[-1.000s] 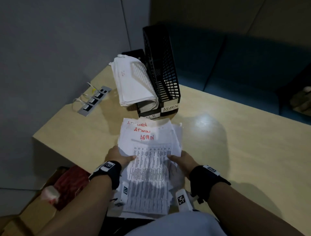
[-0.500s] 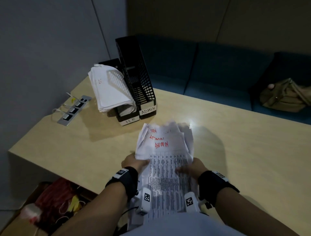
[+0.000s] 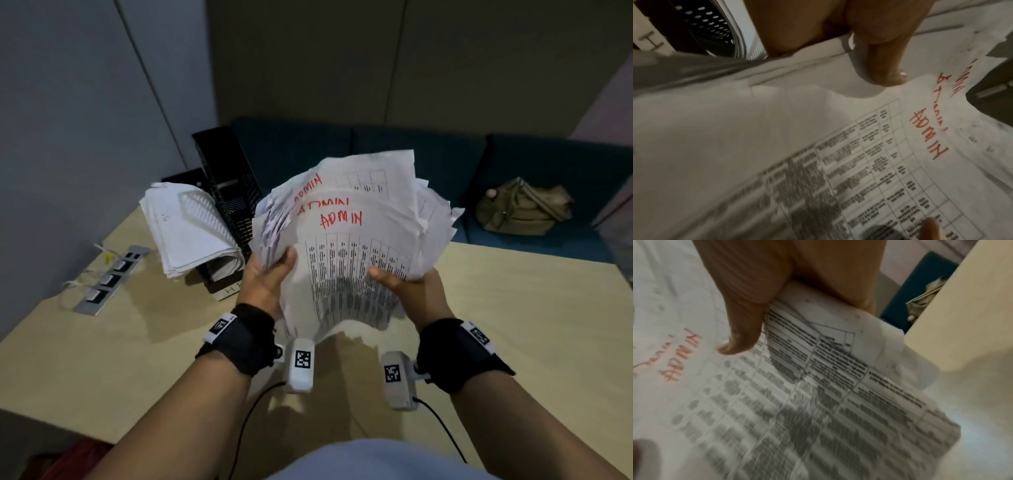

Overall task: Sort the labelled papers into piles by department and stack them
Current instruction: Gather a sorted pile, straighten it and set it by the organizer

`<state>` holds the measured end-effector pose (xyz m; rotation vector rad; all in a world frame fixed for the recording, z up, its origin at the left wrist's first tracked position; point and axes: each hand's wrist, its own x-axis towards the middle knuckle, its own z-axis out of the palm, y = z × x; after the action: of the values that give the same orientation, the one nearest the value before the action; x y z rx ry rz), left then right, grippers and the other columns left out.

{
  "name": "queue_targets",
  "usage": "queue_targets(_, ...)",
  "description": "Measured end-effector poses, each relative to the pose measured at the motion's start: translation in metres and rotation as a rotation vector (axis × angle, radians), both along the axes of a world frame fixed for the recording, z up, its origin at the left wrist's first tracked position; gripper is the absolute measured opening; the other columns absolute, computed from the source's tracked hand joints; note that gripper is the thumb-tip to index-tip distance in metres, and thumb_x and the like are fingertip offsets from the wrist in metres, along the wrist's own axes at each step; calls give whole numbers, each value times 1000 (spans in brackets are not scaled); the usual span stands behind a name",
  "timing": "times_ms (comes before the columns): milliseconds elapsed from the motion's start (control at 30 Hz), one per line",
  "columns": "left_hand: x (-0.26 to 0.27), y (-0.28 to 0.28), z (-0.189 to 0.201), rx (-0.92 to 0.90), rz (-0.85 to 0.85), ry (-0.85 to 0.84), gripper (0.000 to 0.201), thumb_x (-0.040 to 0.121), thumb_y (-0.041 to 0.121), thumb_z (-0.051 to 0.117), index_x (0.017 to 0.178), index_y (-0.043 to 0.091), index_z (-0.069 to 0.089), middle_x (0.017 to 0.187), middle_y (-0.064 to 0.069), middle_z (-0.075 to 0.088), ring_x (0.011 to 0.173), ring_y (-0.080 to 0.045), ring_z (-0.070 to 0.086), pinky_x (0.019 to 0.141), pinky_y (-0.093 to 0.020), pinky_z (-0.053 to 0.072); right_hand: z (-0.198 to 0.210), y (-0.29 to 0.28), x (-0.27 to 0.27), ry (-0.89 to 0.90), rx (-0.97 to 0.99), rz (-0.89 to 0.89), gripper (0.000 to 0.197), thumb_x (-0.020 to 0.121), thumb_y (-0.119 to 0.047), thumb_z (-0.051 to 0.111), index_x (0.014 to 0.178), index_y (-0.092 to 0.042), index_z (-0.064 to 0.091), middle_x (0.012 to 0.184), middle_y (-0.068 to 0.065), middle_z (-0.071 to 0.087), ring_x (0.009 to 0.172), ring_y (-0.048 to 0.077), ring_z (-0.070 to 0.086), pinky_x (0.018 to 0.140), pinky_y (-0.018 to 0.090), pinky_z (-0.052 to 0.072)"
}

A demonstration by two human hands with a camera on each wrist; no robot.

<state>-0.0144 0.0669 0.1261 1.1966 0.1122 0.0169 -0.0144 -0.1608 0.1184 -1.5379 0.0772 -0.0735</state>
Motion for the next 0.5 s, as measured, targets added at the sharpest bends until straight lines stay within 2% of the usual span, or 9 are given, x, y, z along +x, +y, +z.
queue_targets(67,-2,3,-8,90,-29,50,52,72,15,80,121,19,62,117,-8,69,112,-31,62,99,-54,45,-10,-8,0,70,-12,-11,39,68,-3,82,103,-12,69,97,5,74,90,13,71,66,19,55)
queue_targets(167,-8,6,-30,316,-92,85,50,71,17,82,117,29,64,115,4,70,111,-16,63,101,-43,46,-31,-13,-1,173,-103,-15,36,65,6,80,92,-14,68,97,11,72,92,22,70,75,34,58)
queue_targets(267,-11,5,-34,347,-83,110,30,82,12,71,103,33,65,104,6,72,97,-2,66,93,-26,50,-45,-13,0,219,-123,-48,36,70,14,72,89,-15,66,99,17,69,98,33,65,86,45,53)
queue_targets(300,-10,5,-33,314,-70,125,26,85,11,68,103,30,66,103,3,72,95,-4,68,91,-26,52,-48,-14,0,224,-127,-45,33,73,13,70,90,-15,66,99,17,69,100,35,65,88,47,53)
queue_targets(367,-8,5,-32,215,-35,188,22,88,17,65,111,16,68,105,-9,73,99,-21,69,91,-38,53,-45,-16,-1,191,-92,-12,29,78,6,69,99,-13,66,100,13,71,99,31,66,88,44,54)
queue_targets(400,-5,6,-35,181,-15,216,28,88,22,65,114,11,67,107,-12,72,101,-27,69,92,-43,52,-43,-17,-1,154,-45,2,30,79,2,71,105,-11,63,101,11,71,97,25,68,86,39,55)
queue_targets(433,-1,8,-40,166,12,223,36,86,29,67,116,9,65,110,-13,71,103,-29,68,94,-44,51,-41,-18,-1,121,-2,-7,33,79,-2,72,108,-10,59,100,8,71,92,18,69,81,31,56)
queue_targets(500,3,10,-47,176,59,255,63,75,46,72,123,7,60,120,-9,67,114,-26,63,100,-42,46,-43,-19,0,80,-33,-102,31,79,-6,73,101,-9,52,90,2,66,78,10,66,69,20,53)
